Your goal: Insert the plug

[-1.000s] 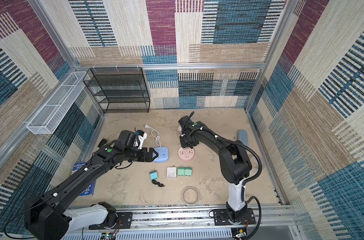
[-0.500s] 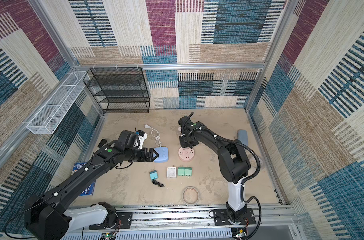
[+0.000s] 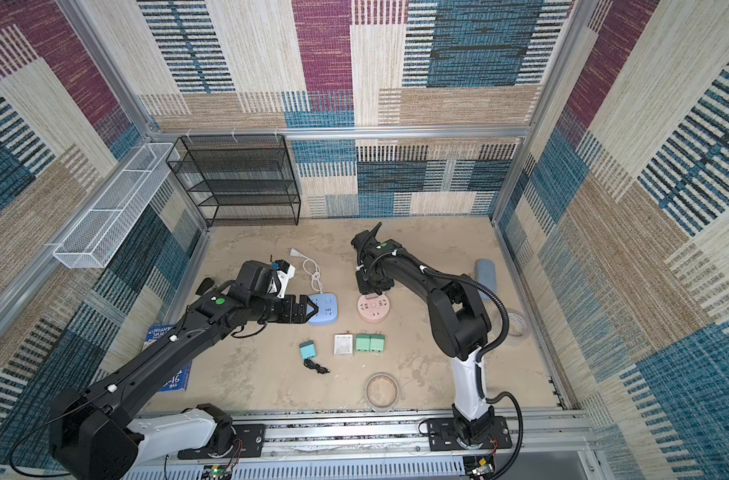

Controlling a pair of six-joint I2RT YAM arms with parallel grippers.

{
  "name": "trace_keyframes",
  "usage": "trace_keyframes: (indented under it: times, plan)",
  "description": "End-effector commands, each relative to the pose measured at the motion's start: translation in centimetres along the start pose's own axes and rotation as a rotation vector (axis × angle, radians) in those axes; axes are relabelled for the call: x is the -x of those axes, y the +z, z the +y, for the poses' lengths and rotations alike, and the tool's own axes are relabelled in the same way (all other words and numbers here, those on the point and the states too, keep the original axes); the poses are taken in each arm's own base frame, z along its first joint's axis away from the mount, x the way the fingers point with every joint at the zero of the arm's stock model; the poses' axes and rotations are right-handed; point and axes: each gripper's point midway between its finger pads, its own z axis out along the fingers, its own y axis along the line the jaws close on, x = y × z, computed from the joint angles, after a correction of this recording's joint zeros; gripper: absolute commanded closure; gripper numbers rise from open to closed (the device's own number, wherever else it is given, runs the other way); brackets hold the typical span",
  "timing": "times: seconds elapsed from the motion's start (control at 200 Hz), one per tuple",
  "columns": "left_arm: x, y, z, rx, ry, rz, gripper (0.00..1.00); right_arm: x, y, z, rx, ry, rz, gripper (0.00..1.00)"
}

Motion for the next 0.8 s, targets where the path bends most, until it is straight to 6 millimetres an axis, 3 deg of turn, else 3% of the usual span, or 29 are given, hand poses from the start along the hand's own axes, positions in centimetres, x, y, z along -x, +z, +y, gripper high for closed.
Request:
trace_keyframes:
  times: [0.0, 0.19, 0.215, 0.546, 0.651, 0.796]
  plan:
    - [0.2, 0.1, -0.2, -0.010, 0.004, -0.006, 0.06, -1.4, 1.1, -0.1, -0.021, -0.003, 0.056, 1.00]
    - [0.2, 0.2, -0.2, -0.014, 0.004, -0.003, 0.06, -1.7, 1.9, 0.4, -0.006, 0.002, 0.060, 1.00]
    - [0.2, 0.2, -0.3, -0.015, 0.004, -0.003, 0.06, -2.7, 2.6, 0.1, -0.015, 0.003, 0.088, 1.00]
    - [0.1, -0.1, -0.1, -0.009, 0.004, -0.012, 0.06, -6.2, 6.3, 0.0, 0.001, 0.051, 0.132, 1.00]
    - [0.2, -0.2, -0.1, -0.007, 0.003, -0.012, 0.06, -6.3, 5.9, -0.2, -0.002, 0.065, 0.113, 1.00]
    - [0.3, -0.3, -0.1, -0.002, 0.003, -0.018, 0.06, -4.7, 4.0, -0.6, -0.024, 0.074, 0.038, 1.00]
